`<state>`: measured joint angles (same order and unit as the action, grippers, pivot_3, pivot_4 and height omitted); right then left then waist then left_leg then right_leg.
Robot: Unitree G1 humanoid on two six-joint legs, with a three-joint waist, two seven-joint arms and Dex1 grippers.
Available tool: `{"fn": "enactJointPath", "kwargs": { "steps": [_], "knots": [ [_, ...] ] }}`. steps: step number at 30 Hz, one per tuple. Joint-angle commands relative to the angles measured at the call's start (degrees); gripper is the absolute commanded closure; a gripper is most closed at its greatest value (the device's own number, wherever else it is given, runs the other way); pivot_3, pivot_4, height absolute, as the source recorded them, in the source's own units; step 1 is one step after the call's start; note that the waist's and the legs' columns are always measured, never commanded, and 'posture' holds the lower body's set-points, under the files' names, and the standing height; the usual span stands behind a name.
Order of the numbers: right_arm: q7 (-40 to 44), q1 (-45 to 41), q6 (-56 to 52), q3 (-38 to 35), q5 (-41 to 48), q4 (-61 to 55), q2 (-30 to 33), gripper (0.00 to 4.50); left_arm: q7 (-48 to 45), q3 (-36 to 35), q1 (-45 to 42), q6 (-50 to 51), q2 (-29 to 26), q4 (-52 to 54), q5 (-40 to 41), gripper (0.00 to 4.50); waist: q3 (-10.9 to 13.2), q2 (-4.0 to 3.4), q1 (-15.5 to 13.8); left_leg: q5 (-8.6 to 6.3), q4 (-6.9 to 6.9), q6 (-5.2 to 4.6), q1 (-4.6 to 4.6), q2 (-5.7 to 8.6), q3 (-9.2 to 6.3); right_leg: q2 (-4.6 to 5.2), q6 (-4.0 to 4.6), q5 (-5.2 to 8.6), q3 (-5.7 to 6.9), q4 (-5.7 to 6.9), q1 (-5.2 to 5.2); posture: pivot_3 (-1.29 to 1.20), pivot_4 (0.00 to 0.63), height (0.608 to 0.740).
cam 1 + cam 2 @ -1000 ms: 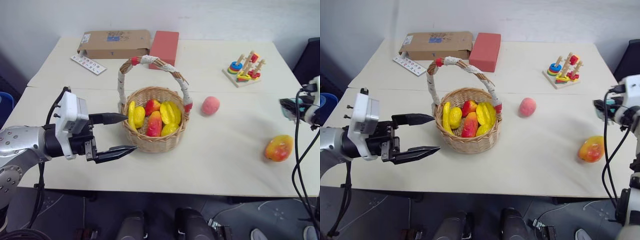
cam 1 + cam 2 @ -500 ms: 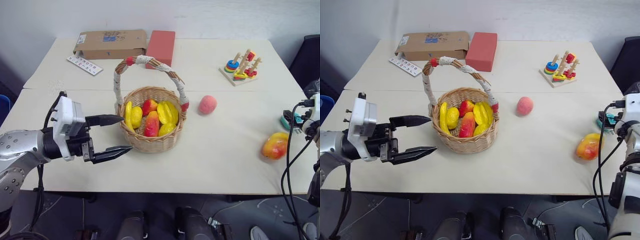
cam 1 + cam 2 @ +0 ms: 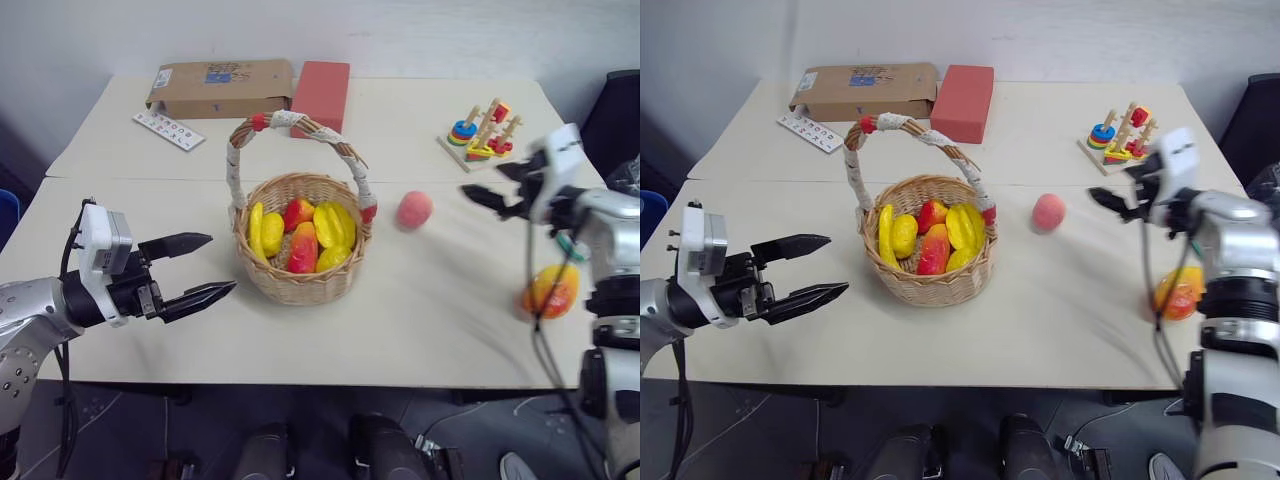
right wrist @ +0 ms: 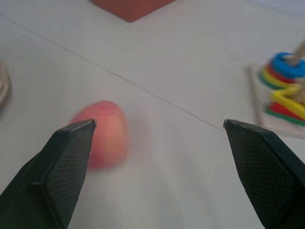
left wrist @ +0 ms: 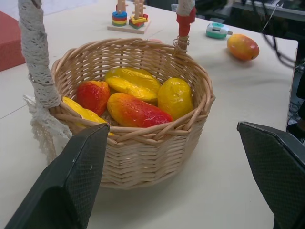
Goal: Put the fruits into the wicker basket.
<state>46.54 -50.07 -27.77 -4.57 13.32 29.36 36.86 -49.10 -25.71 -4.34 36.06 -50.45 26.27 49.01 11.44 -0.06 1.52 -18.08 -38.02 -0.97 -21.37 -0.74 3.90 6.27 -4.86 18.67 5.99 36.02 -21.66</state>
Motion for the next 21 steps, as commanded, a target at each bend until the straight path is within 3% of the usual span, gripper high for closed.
{"fn": "enactJointPath", "kwargs": {
  "steps": [1, 6, 11, 18, 21],
  "knots": [
    [-5.0, -4.1, 0.5, 1.8, -2.8, 0.4, -3.2, 0.03, 0.5, -0.5, -1.2, -0.7, 0.0, 0.9, 0.2, 0.00, 0.0, 0.00, -0.1, 0.00, 0.00, 0.00, -0.04, 0.04, -0.03, 0.03, 0.00, 0.00, 0.02, 0.02, -0.04, 0.00, 0.150, 0.740],
    [-10.0, -10.4, 3.9, 4.3, -6.9, 12.3, -8.0, 0.03, 1.0, 0.0, -1.5, -1.2, 0.4, 1.6, -0.5, 0.00, 0.0, 0.01, 0.0, -0.02, -0.01, -0.06, -0.20, 0.17, -0.10, 0.08, 0.01, -0.01, 0.08, 0.02, -0.13, 0.00, 0.150, 0.740],
    [-5.1, -12.2, 0.8, 7.1, -8.6, 18.0, -8.5, 0.03, 1.4, -0.8, -0.6, -2.1, 0.8, 2.5, -1.0, 0.00, 0.0, 0.00, 0.1, -0.03, 0.01, -0.07, -0.21, 0.16, -0.10, 0.07, 0.00, -0.01, 0.11, 0.00, -0.13, 0.00, 0.150, 0.740],
    [2.1, -10.7, 0.8, 5.1, -6.0, 15.5, -6.7, 1.95, 1.9, -0.7, 0.4, -3.2, 1.4, 2.8, -1.5, 0.00, 0.0, 0.00, 0.1, -0.01, -0.03, -0.08, -0.20, 0.15, -0.08, 0.07, 0.00, -0.01, 0.09, 0.04, -0.13, 0.00, 0.150, 0.740],
    [9.9, -6.1, 0.1, 3.1, -1.7, 5.1, -3.1, 2.09, 2.0, -1.0, 1.1, -3.3, 1.6, 3.3, -1.3, 0.00, 0.0, 0.00, 0.0, -0.01, -0.01, -0.08, -0.21, 0.14, -0.09, 0.07, 0.00, -0.01, 0.10, 0.03, -0.13, 0.00, 0.150, 0.740]
  ]
}}
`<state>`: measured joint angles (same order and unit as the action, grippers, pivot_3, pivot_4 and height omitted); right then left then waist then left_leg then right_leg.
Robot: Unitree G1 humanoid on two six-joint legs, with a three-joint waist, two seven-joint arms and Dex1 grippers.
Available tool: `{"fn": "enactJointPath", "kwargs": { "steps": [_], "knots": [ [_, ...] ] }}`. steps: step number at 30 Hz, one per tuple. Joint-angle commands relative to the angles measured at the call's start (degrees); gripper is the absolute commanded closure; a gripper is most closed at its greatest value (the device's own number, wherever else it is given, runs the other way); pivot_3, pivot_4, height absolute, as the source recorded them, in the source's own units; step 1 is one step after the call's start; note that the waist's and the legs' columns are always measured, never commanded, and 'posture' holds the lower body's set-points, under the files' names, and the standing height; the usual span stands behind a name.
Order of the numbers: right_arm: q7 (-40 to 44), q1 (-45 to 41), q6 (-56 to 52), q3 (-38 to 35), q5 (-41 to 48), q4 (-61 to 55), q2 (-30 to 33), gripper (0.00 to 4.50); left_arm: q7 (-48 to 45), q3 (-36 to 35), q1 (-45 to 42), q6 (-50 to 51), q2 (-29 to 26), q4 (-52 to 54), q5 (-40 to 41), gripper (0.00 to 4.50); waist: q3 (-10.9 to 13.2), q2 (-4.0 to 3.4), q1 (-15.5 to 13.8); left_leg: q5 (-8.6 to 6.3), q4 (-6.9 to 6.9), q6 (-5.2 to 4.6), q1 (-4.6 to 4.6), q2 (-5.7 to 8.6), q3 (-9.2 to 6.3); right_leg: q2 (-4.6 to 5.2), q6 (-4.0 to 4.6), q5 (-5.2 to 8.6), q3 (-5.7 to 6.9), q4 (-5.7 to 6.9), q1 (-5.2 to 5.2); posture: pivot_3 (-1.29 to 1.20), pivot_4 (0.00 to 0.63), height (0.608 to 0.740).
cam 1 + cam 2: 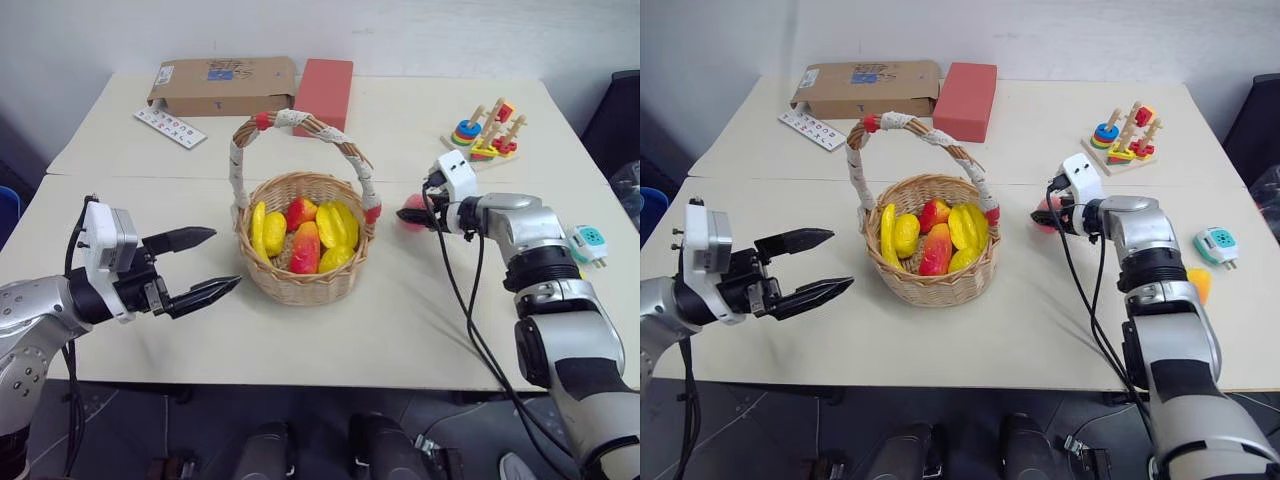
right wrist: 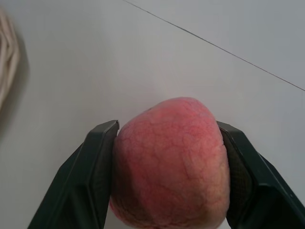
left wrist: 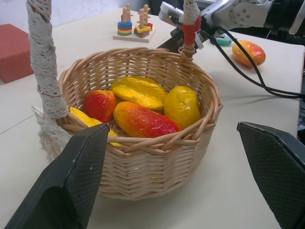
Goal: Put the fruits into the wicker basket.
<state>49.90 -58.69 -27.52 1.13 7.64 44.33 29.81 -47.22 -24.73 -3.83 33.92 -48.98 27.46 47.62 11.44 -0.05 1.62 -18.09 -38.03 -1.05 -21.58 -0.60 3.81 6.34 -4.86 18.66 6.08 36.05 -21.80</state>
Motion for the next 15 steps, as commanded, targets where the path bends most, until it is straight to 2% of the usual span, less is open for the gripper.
{"fn": "enactJointPath", "kwargs": {
  "steps": [1, 5, 9, 12, 15],
  "knots": [
    [9.9, 5.6, -1.0, -2.4, 4.8, -15.1, 6.9, 2.09, -0.1, -2.5, 1.2, -1.2, 0.2, 2.0, 0.0, 0.00, 0.0, 0.00, -0.3, 0.00, 0.02, 0.00, 0.00, 0.00, -0.02, 0.00, 0.00, 0.00, 0.01, -0.01, 0.00, 0.00, 0.150, 0.740],
    [22.6, 19.5, 1.7, -1.7, 7.4, -34.5, 19.5, 2.09, -1.8, -5.3, 5.3, -0.9, 0.3, 2.1, 1.0, 0.00, 0.0, 0.00, -1.7, -0.16, 0.03, -0.09, -0.08, 0.02, -0.11, 0.01, 0.00, 0.00, 0.03, -0.10, -0.01, 0.00, 0.150, 0.740],
    [27.4, 29.8, -7.5, -5.8, 17.1, -52.3, 26.4, 2.09, -4.0, -7.1, 9.0, -2.7, 0.5, 1.0, -0.3, 0.00, 0.0, 0.03, -1.2, -0.28, -0.02, -0.15, 0.00, 0.01, -0.04, 0.01, -0.01, 0.00, 0.02, -0.19, 0.12, 0.00, 0.150, 0.740],
    [22.4, 32.9, -16.1, -7.8, 28.4, -68.1, 22.9, 2.09, -3.7, -8.0, 8.8, -4.0, 1.4, -1.7, -1.0, 0.00, 0.0, 0.06, -0.9, -0.23, -0.01, -0.04, 0.22, -0.12, 0.06, 0.00, -0.03, -0.01, 0.03, -0.31, 0.23, 0.00, 0.150, 0.740],
    [15.0, 29.3, -19.2, -5.5, 32.5, -73.9, 16.3, 2.09, -5.0, -7.0, 9.7, -4.5, 1.3, -2.6, -1.9, 0.00, 0.0, 0.07, -0.6, -0.17, 0.07, 0.18, 0.43, -0.23, -0.01, -0.03, 0.02, 0.01, 0.04, -0.14, 0.26, 0.00, 0.150, 0.740]
  ]
}}
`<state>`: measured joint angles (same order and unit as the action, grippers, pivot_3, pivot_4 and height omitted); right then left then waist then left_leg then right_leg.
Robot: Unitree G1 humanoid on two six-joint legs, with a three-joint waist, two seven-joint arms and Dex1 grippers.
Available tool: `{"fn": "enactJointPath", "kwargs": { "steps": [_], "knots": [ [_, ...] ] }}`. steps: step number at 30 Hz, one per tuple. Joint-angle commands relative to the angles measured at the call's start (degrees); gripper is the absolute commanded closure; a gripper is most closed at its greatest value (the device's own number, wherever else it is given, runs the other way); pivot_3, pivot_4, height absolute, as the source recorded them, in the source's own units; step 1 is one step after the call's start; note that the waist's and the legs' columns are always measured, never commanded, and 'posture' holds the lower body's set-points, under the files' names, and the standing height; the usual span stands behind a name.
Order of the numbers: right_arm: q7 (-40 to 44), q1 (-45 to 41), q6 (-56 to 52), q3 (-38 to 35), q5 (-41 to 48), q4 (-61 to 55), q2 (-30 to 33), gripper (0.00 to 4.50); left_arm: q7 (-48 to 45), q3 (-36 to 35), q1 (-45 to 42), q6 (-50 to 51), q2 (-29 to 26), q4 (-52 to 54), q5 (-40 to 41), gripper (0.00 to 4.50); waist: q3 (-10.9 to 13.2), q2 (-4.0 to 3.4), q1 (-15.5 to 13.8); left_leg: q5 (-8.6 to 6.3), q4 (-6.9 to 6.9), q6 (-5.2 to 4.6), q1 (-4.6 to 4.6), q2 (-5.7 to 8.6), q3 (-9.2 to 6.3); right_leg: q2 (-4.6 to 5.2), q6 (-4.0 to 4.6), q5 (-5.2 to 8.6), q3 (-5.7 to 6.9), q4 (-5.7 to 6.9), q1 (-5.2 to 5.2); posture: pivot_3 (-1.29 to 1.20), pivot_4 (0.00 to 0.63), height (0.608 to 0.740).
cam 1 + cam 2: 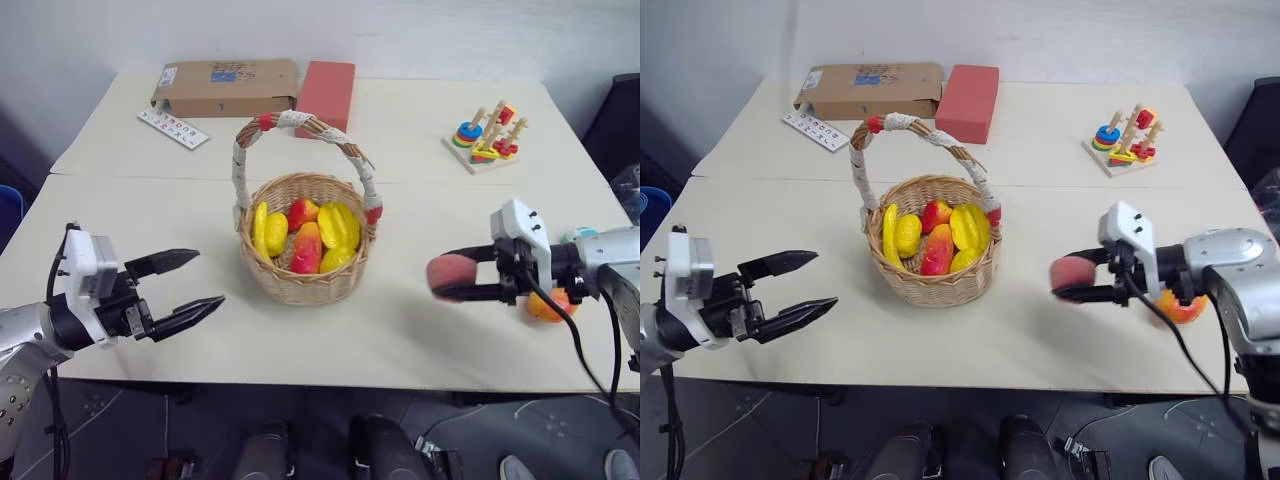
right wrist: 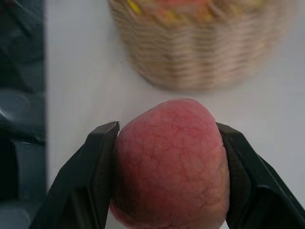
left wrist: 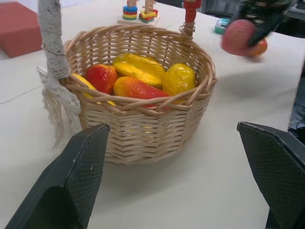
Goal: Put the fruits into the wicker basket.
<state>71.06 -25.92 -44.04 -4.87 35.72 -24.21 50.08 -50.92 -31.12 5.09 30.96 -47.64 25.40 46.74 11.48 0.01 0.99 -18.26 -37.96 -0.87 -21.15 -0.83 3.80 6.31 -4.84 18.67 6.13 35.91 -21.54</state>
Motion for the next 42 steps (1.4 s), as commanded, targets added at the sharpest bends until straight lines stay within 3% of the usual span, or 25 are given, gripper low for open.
{"fn": "enactJointPath", "kwargs": {
  "steps": [1, 3, 7, 11, 17, 18, 21, 25, 28, 32, 35, 38, 42],
  "knots": [
    [-8.1, -4.7, -3.2, 1.3, 4.7, -6.2, -5.5, 2.09, -1.7, -0.3, 1.0, -1.7, -0.1, -0.6, -1.3, 0.00, 0.0, 0.00, 0.1, 0.02, 0.00, 0.08, 0.01, 0.00, -0.02, 0.00, 0.02, -0.01, -0.01, 0.04, -0.02, 0.00, 0.150, 0.740],
    [-12.6, -6.9, -5.4, 2.9, 5.0, -7.1, -8.6, 2.09, -2.0, -0.1, 1.1, -1.3, -0.3, -0.8, -1.1, 0.00, 0.0, 0.01, 0.1, -0.03, -0.01, 0.20, -0.03, 0.01, -0.01, 0.02, 0.05, -0.03, -0.03, 0.05, -0.09, 0.00, 0.150, 0.740],
    [-24.0, -13.8, 4.2, 13.6, -9.6, -2.1, -18.6, 2.09, -1.3, 0.8, 0.3, -0.7, 0.1, -0.8, -0.8, 0.00, 0.0, 0.04, 0.4, -0.03, -0.01, 0.05, -0.12, 0.02, -0.04, 0.04, 0.09, -0.01, -0.04, 0.02, -0.17, 0.00, 0.150, 0.740],
    [-29.9, -15.6, 6.9, 18.5, -16.1, 0.8, -23.7, 2.09, -0.5, 0.9, -0.1, 0.0, 0.5, -0.2, -0.1, 0.00, 0.0, 0.07, 0.5, 0.01, -0.02, -0.02, -0.33, 0.12, -0.03, 0.07, 0.10, -0.02, -0.03, 0.13, -0.38, 0.00, 0.150, 0.740],
    [-32.9, -14.4, 9.1, 20.3, -19.2, 2.7, -27.3, 0.07, 0.6, 1.2, 0.0, 0.6, 1.2, 1.1, 0.5, 0.00, -0.1, 0.09, 0.6, -0.06, -0.02, -0.18, -0.44, 0.17, 0.00, 0.07, 0.09, -0.02, -0.01, 0.14, -0.39, 0.00, 0.150, 0.740],
    [-33.0, -14.0, 10.4, 19.6, -19.2, 3.0, -27.8, 0.03, 0.8, 1.3, 0.0, 0.7, 1.3, 1.2, 0.6, 0.00, -0.1, 0.09, 0.6, -0.07, -0.02, -0.19, -0.44, 0.17, 0.00, 0.07, 0.09, -0.02, -0.01, 0.13, -0.38, 0.00, 0.150, 0.740],
    [-29.6, -10.9, 14.4, 13.9, -13.1, 2.0, -28.9, 0.03, 1.2, 1.9, -0.7, 0.4, 1.7, 1.3, 0.4, 0.00, -0.1, 0.13, 0.6, -0.06, -0.06, -0.19, -0.44, 0.17, -0.01, 0.07, 0.08, -0.02, 0.00, 0.14, -0.35, 0.00, 0.150, 0.740],
    [-15.4, -1.2, 14.5, 5.6, 1.1, -5.2, -21.6, 0.03, 0.6, 3.6, -2.4, -0.1, 1.6, 0.7, 0.0, 0.00, -0.1, 0.13, -0.1, -0.05, -0.06, -0.23, -0.40, 0.18, -0.08, 0.07, 0.06, -0.03, 0.03, 0.11, -0.23, 0.00, 0.150, 0.740],
    [-15.1, 8.9, 12.8, -3.3, 5.4, -9.1, -15.9, 0.03, -0.2, 6.5, -5.9, -1.7, 1.6, -0.3, -1.6, 0.00, -0.1, 0.13, -0.7, -0.15, -0.05, -0.33, -0.30, 0.18, -0.09, 0.09, 0.05, -0.04, 0.01, 0.01, -0.06, 0.00, 0.150, 0.740],
    [-19.0, 23.1, 16.3, -15.9, 3.5, -11.7, -13.7, 0.03, -1.7, 12.4, -11.7, -1.7, 1.3, -0.5, -2.6, 0.00, -0.1, 0.15, -1.2, -0.14, -0.05, -0.32, -0.25, 0.19, -0.08, 0.10, 0.05, -0.04, 0.02, -0.03, 0.01, 0.00, 0.150, 0.740],
    [-22.2, 34.3, 18.1, -28.0, 4.1, -12.1, -15.8, 0.03, -4.6, 18.5, -16.2, -2.5, 0.7, -0.5, -5.1, 0.00, -0.1, 0.14, -1.3, -0.13, -0.05, -0.29, -0.15, 0.20, 0.01, 0.10, 0.05, -0.04, -0.04, -0.06, 0.02, 0.00, 0.150, 0.740],
    [-22.0, 43.0, 22.5, -32.5, 1.9, -12.0, -18.1, 0.03, -5.1, 21.5, -19.2, -2.3, 1.0, -1.2, -6.5, 0.00, -0.1, 0.14, -1.4, -0.07, -0.03, -0.20, -0.07, 0.16, 0.08, 0.02, 0.05, -0.04, -0.09, -0.06, 0.03, 0.00, 0.150, 0.740],
    [-23.3, 58.2, 37.0, -43.0, -5.1, -5.1, -28.6, 0.03, -6.7, 27.1, -25.9, -3.6, 4.2, -3.4, -8.3, 0.00, -0.1, 0.06, -1.9, 0.01, 0.06, -0.10, -0.03, 0.12, 0.09, -0.05, 0.04, -0.03, -0.12, -0.03, 0.02, 0.00, 0.150, 0.740]
  ]
}}
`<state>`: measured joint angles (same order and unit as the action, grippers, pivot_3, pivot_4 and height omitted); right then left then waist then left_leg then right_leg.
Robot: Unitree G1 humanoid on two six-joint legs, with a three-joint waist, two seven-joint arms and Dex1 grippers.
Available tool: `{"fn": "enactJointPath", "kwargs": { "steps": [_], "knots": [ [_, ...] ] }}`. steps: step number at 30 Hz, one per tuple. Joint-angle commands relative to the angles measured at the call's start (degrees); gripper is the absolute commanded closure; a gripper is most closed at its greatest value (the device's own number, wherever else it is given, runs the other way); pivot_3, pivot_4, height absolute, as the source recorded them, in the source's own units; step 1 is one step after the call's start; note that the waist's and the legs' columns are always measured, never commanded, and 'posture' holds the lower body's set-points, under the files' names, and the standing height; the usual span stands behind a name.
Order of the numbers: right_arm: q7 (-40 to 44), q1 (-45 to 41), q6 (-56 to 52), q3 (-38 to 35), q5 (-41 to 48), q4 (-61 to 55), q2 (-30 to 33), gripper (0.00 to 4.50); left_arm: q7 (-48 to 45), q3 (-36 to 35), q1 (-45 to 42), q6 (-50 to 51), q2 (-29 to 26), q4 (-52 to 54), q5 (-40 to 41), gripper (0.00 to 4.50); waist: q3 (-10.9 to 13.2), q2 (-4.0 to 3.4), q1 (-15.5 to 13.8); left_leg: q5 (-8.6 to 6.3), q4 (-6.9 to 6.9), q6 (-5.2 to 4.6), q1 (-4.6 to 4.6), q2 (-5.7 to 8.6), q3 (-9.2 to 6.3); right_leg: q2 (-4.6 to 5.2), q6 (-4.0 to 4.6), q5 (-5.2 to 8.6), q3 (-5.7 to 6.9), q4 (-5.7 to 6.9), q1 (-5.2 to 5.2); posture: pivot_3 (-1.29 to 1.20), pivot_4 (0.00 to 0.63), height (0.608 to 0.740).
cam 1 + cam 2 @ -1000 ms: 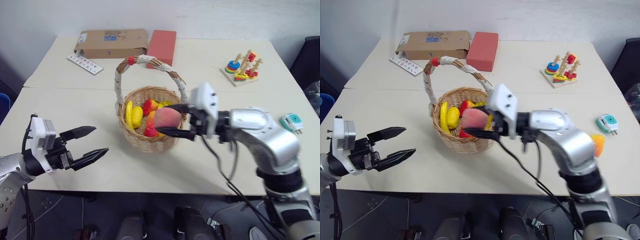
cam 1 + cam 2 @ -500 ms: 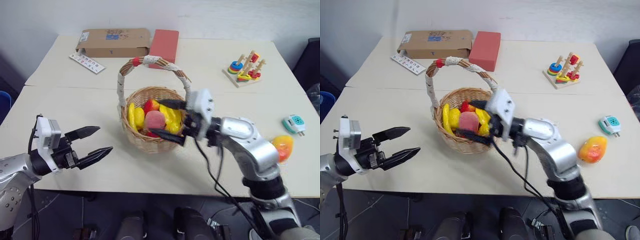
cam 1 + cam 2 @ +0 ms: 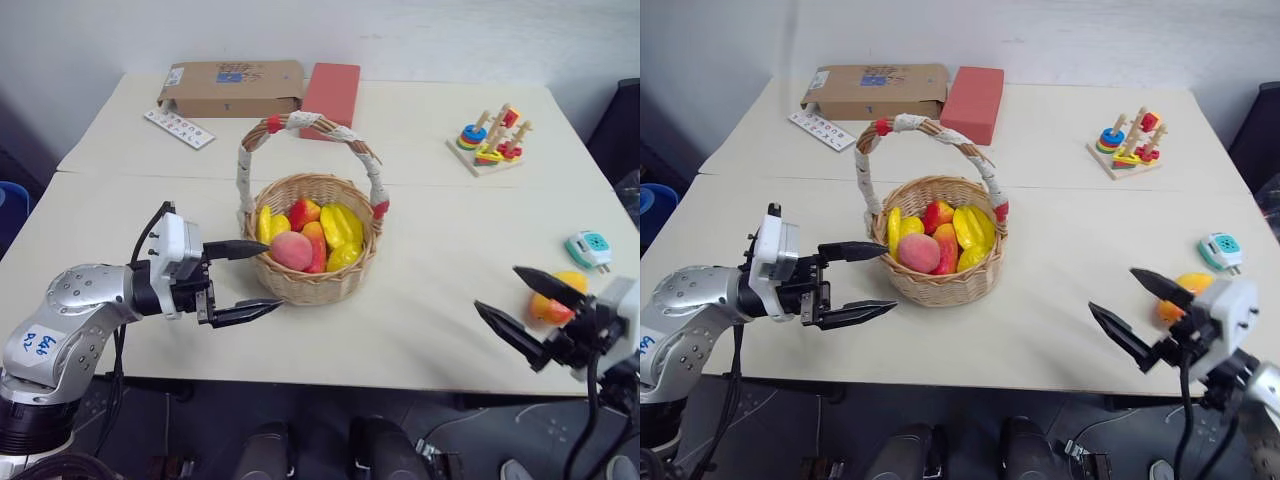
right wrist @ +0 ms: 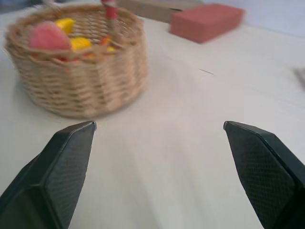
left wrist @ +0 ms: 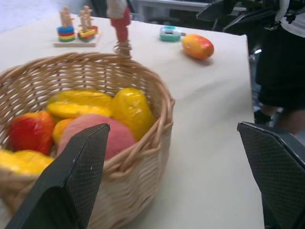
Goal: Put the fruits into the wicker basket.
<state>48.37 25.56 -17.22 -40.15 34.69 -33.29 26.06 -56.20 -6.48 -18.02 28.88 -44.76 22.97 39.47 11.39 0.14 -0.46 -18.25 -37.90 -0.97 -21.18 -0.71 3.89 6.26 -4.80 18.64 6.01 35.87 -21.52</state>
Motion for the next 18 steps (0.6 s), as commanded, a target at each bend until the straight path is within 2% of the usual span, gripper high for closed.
{"fn": "enactJointPath", "kwargs": {
  "steps": [1, 6, 9, 11, 13, 15, 18],
  "knots": [
    [-0.3, 8.5, 13.4, -8.9, -5.2, 5.4, -5.7, 0.03, -1.9, 3.0, -3.4, -1.4, 1.7, -1.5, -1.1, 0.00, -0.1, -0.11, -0.7, 0.00, 0.00, 0.00, -0.01, 0.01, -0.02, -0.01, 0.00, 0.00, 0.00, 0.00, -0.01, 0.00, 0.150, 0.740],
    [-0.3, 16.5, 21.7, -13.0, -5.0, 14.7, -11.8, 0.03, -3.3, 4.7, -5.6, -2.2, 3.2, -4.8, -2.6, 0.00, -0.1, -0.12, 0.2, -0.05, 0.01, -0.01, 0.08, -0.02, 0.18, -0.01, -0.01, 0.00, -0.18, -0.04, -0.02, 0.00, 0.150, 0.740],
    [0.7, 19.5, 20.4, -12.7, -2.2, 18.8, -12.0, 0.03, -2.9, 4.5, -5.7, -2.2, 3.6, -5.1, -3.0, 0.00, -0.1, -0.14, 0.7, -0.04, 0.08, 0.04, 0.13, -0.07, 0.16, -0.01, 0.01, 0.01, -0.21, -0.01, -0.04, 0.00, 0.150, 0.740],
    [-0.5, 18.1, 24.4, -13.9, -1.5, 20.4, -11.9, 0.03, -2.9, 4.1, -5.4, -2.3, 3.7, -5.0, -3.0, 0.00, -0.1, -0.14, 0.7, -0.05, 0.11, 0.04, 0.14, -0.08, 0.16, 0.00, 0.03, 0.02, -0.22, -0.02, -0.04, 0.00, 0.150, 0.740],
    [-1.8, 16.2, 22.5, -14.0, 0.9, 19.7, -9.0, 0.03, -2.4, 3.7, -4.9, -1.8, 3.8, -4.7, -2.7, 0.00, -0.1, -0.15, 0.9, -0.05, 0.11, 0.04, 0.15, -0.08, 0.16, 0.03, 0.03, 0.02, -0.27, -0.04, -0.04, 0.00, 0.150, 0.740],
    [-4.0, 14.1, 16.1, -13.5, 4.6, 18.0, -4.7, 0.03, -2.3, 3.4, -4.4, -1.8, 3.9, -4.3, -2.3, 0.00, -0.1, -0.19, 0.9, -0.05, 0.11, 0.04, 0.17, -0.08, 0.16, 0.06, 0.03, 0.02, -0.29, -0.04, -0.04, 0.00, 0.150, 0.740],
    [-12.8, 9.3, 1.2, -13.9, 12.8, 15.4, 4.2, 0.03, -2.2, 2.8, -3.9, -1.6, 4.0, -3.8, -1.8, 0.00, -0.1, -0.22, 0.8, -0.04, 0.11, 0.01, 0.18, -0.08, 0.16, 0.08, 0.03, 0.02, -0.29, -0.02, -0.05, 0.00, 0.150, 0.740]
  ]
}}
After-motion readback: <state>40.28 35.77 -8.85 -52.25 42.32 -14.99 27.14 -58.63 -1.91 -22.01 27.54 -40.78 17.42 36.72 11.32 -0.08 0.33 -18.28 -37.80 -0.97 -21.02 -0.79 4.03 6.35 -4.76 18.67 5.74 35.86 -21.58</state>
